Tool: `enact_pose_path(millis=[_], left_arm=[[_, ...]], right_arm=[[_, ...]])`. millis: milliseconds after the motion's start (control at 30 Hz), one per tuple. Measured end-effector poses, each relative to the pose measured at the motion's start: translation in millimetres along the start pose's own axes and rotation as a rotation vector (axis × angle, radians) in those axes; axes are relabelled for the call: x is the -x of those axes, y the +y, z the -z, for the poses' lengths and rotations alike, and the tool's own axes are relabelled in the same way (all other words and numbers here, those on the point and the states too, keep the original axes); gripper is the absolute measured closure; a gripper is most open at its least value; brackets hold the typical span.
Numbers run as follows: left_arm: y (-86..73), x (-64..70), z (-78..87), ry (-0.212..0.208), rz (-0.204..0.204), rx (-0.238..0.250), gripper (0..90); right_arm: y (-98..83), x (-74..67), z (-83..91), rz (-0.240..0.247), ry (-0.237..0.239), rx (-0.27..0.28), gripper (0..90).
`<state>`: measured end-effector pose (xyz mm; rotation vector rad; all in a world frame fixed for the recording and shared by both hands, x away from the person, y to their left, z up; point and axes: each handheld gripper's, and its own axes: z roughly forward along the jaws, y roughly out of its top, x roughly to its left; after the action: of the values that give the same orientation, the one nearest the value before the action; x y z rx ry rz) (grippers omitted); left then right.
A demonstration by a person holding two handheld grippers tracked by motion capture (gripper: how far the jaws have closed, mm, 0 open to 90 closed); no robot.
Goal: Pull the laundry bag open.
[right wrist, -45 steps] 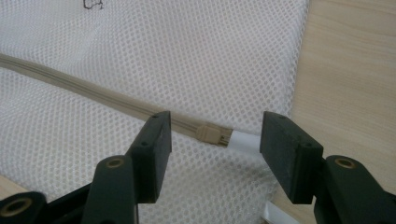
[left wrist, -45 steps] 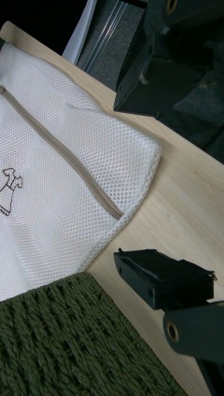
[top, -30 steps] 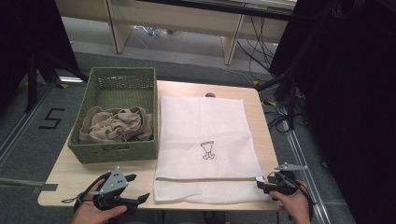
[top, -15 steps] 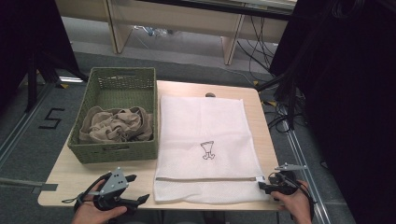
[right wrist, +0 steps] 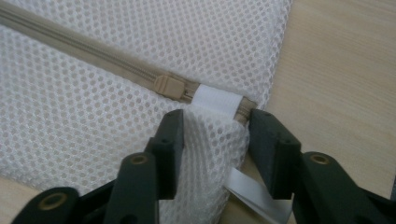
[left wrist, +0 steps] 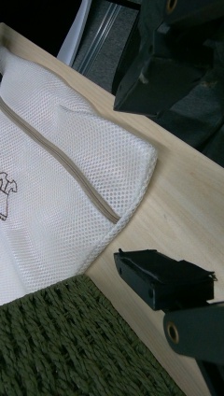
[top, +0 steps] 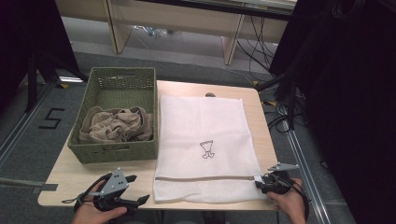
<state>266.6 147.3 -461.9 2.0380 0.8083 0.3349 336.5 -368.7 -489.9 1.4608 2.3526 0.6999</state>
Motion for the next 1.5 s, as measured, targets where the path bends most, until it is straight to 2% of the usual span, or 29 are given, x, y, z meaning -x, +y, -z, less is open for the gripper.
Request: enact_pose_path(millis=[33, 67, 100, 167, 233, 300, 333, 433, 467, 500, 567, 667, 800, 900, 933, 1000, 1033, 1100, 1133, 1167, 1267, 1400, 1433, 1500], left_arm=[[0.4, -0.3, 0.0, 0.001, 0.002, 0.006, 22.5], [0.7, -0.5, 0.2, 0.000, 0.001, 0.005, 22.5], [-0.4, -0.3, 0.3, -0.001, -0.001, -0.001, 22.5], [-0.5, -0.2, 0.6, -0.001, -0.001, -0.004, 22.5], [0.8, -0.1, -0.2, -0.003, 0.003, 0.007, 22.5], [0.4, 0.1, -0.6, -0.005, 0.001, 0.004, 22.5], [0.0, 0.0, -0.5, -0.005, -0.002, -0.004, 22.4], [0.6, -0.7, -1.5, -0.006, 0.002, -0.001, 22.4], [0.6, -0.7, -1.5, -0.006, 0.002, -0.001, 22.4], [0.1, -0.4, -1.8, -0.005, 0.003, 0.000, 22.4], [-0.1, -0.8, -0.6, -0.002, 0.007, -0.003, 22.3], [0.5, -1.4, -0.6, -0.002, 0.009, 0.001, 22.3], [-0.2, -0.7, 0.0, -0.002, 0.007, -0.002, 22.3], [-0.7, 0.1, -0.5, -0.002, 0.002, -0.001, 22.3], [-0.7, 0.1, -0.5, -0.002, 0.002, -0.001, 22.3], [1.0, 0.2, -0.4, -0.006, 0.006, 0.006, 22.3], [1.0, 0.2, -0.4, -0.006, 0.006, 0.006, 22.3], [0.0, 0.4, 0.2, -0.007, -0.004, -0.008, 22.3], [0.0, 0.4, 0.2, -0.007, -0.004, -0.008, 22.3], [1.5, 0.3, -0.4, -0.016, 0.013, 0.002, 22.3], [2.1, 0.7, -0.9, -0.031, 0.029, 0.011, 22.3], [4.8, 1.2, -2.9, -0.037, 0.031, 0.017, 22.3], [7.4, 1.6, -5.7, -0.047, 0.039, 0.020, 22.3], [8.4, 2.3, -7.4, -0.055, 0.039, 0.015, 22.3]], right_arm=[[0.1, 0.6, -0.6, 0.015, 0.013, 0.010, 67.7], [0.1, 0.6, -0.6, 0.015, 0.013, 0.010, 67.7], [-0.2, 1.0, -0.4, -0.004, 0.022, 0.013, 73.4], [-0.2, 1.3, -0.7, 0.000, 0.033, 0.015, 77.0], [-0.4, 1.8, -0.5, -0.007, 0.038, 0.015, 77.4], [-0.4, 2.6, -0.3, -0.013, 0.055, 0.012, 77.4], [-0.5, 2.6, -0.4, -0.014, 0.048, 0.015, 77.1], [-0.3, 1.8, 0.9, -0.033, 0.015, -0.003, 59.5], [-0.3, 1.8, 0.9, -0.033, 0.015, -0.003, 59.5], [-1.4, 1.0, 1.1, -0.045, -0.008, 0.000, 55.9], [-1.8, -2.4, 1.9, -0.044, -0.009, -0.023, 48.6], [-2.4, -5.6, 1.9, -0.033, -0.011, -0.028, 43.4], [-1.6, -9.1, 1.4, -0.027, -0.018, -0.036, 42.2], [-0.2, -11.2, 0.6, -0.009, -0.011, -0.031, 50.8], [-0.2, -11.2, 0.6, -0.009, -0.011, -0.031, 50.8], [1.3, -11.2, 0.0, 0.000, 0.005, -0.017, 65.1], [1.3, -11.2, 0.0, 0.000, 0.005, -0.017, 65.1], [0.2, -7.7, -0.4, -0.015, 0.030, 0.006, 76.0], [0.2, -7.7, -0.4, -0.015, 0.030, 0.006, 76.0], [0.5, -5.0, -0.6, -0.013, 0.050, 0.005, 78.3], [0.4, -3.8, 1.1, -0.002, 0.046, 0.014, 81.1], [4.2, -1.3, 10.0, 0.017, 0.029, 0.053, 82.4], [7.4, -2.8, 17.8, 0.015, 0.028, 0.090, 82.5], [11.6, -7.2, 24.5, 0.024, 0.010, 0.108, 82.6]])
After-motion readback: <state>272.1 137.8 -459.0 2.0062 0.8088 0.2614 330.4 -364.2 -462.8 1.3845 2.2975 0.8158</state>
